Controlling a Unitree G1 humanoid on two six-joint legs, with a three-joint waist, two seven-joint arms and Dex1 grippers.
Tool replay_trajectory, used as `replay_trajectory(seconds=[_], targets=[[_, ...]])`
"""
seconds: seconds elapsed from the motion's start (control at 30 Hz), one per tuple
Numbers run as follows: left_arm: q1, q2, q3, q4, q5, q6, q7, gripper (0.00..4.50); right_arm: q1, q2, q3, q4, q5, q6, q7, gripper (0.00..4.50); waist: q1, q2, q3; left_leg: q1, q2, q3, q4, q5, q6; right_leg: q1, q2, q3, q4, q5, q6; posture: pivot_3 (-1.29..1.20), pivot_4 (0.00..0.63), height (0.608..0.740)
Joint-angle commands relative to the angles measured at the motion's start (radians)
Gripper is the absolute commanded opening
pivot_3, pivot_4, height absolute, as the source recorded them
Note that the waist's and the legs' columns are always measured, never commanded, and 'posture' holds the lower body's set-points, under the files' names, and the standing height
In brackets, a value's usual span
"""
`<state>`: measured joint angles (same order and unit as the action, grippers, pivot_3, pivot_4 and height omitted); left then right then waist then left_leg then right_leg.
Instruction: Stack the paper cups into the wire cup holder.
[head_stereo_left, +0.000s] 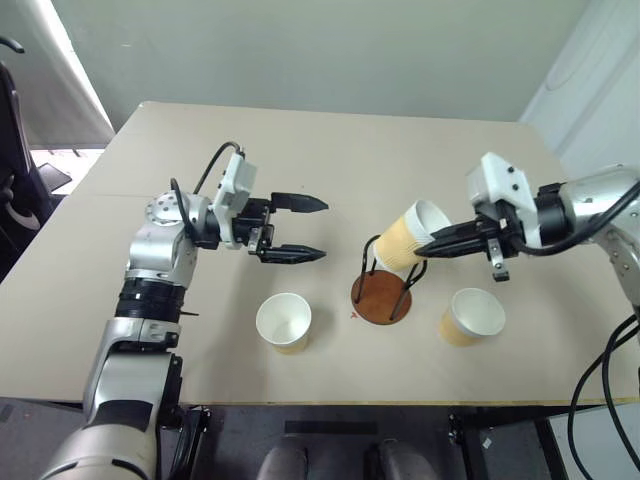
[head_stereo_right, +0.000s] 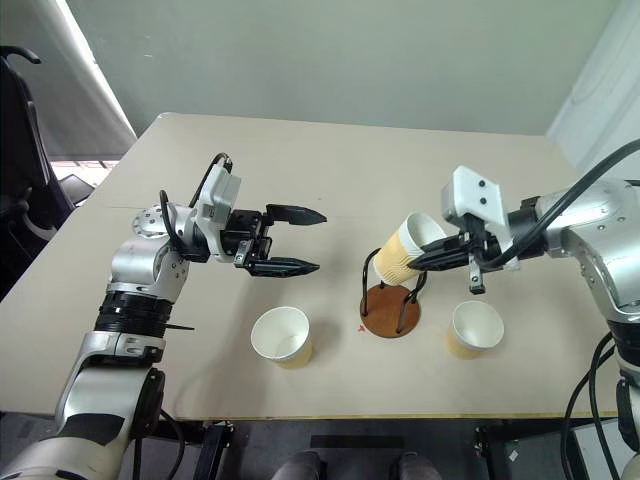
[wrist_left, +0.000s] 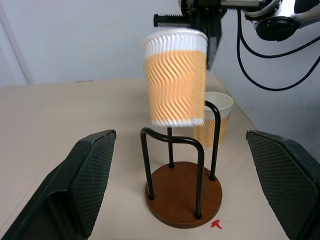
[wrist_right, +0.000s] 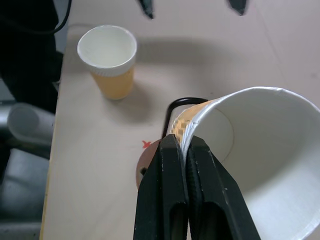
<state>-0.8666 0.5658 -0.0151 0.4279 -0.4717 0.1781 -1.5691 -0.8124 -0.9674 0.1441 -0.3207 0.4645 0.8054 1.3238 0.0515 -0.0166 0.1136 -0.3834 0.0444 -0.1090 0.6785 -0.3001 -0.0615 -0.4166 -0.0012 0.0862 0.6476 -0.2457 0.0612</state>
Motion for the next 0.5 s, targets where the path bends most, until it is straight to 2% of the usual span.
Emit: replay_trajectory(seconds=[0.03, 0.07, 0.13, 0.37, 0.5], targets=[[-0.016, 0.003, 0.005, -0.022, -0.005, -0.01, -0.027, 4.5, -0.005, -0.019, -0.005, -0.019, 0.004, -0.018, 0.012, 0.4, 0.0, 0.0, 0.0, 0.0, 0.0, 0.0, 0.0, 0.0, 0.0, 0.0, 0.0, 0.0, 0.0, 0.0, 0.0, 0.0, 0.15, 0.74], [-0.015, 0.003, 0.005, -0.023, -0.005, -0.01, -0.027, 4.5, -0.006, -0.018, -0.005, -0.019, 0.006, -0.02, 0.013, 0.58, 0.0, 0.0, 0.0, 0.0, 0.0, 0.0, 0.0, 0.0, 0.0, 0.0, 0.0, 0.0, 0.0, 0.0, 0.0, 0.0, 0.15, 0.74], [-0.012, 0.005, 0.006, -0.027, -0.005, -0.009, -0.026, 4.5, -0.009, -0.013, -0.006, -0.019, 0.009, -0.022, 0.011, 1.24, 0.0, 0.0, 0.0, 0.0, 0.0, 0.0, 0.0, 0.0, 0.0, 0.0, 0.0, 0.0, 0.0, 0.0, 0.0, 0.0, 0.15, 0.74], [-0.004, 0.004, 0.007, -0.032, -0.005, -0.008, -0.021, 4.5, -0.036, 0.032, -0.045, -0.002, 0.045, 0.007, -0.033, 3.72, 0.0, 0.0, 0.0, 0.0, 0.0, 0.0, 0.0, 0.0, 0.0, 0.0, 0.0, 0.0, 0.0, 0.0, 0.0, 0.0, 0.15, 0.74], [-0.004, 0.006, 0.003, -0.033, -0.002, 0.008, -0.012, 4.5, -0.055, 0.023, -0.105, 0.008, 0.117, 0.085, -0.046, 3.72, 0.001, 0.0, 0.0, 0.0, 0.0, 0.0, 0.0, 0.0, 0.0, 0.0, 0.0, 0.0, 0.0, 0.0, 0.0, 0.0, 0.15, 0.74]])
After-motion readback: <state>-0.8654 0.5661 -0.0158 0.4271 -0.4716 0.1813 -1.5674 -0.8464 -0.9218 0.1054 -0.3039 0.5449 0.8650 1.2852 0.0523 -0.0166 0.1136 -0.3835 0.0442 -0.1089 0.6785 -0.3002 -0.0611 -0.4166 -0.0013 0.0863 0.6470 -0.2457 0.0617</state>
